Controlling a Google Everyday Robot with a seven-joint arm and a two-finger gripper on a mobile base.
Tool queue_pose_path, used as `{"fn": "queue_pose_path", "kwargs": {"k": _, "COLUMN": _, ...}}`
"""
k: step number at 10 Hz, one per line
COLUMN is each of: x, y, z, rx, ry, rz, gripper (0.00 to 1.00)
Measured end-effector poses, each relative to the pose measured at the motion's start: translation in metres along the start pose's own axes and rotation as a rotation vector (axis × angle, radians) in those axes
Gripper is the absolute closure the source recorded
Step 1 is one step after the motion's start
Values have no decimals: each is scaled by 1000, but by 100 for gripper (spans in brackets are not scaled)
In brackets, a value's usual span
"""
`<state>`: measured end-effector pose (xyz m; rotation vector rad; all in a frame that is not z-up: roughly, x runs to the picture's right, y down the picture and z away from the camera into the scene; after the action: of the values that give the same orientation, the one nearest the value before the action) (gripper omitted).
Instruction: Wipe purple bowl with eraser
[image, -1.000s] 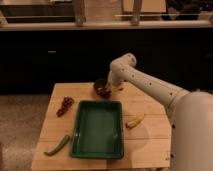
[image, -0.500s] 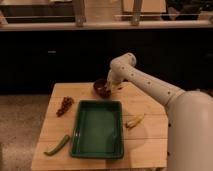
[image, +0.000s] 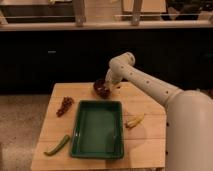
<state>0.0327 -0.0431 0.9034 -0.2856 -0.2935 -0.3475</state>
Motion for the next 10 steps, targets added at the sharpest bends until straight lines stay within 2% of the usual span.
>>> {"fn": "queue_pose_path", "kwargs": {"k": 4, "x": -5, "y": -6, "z": -1, "rx": 8, "ry": -33, "rz": -83, "gripper": 100}}
{"fn": "queue_pose_path", "kwargs": {"k": 10, "x": -33, "y": -22, "z": 10, "rx": 9, "ry": -111, "rz": -176, "gripper": 100}}
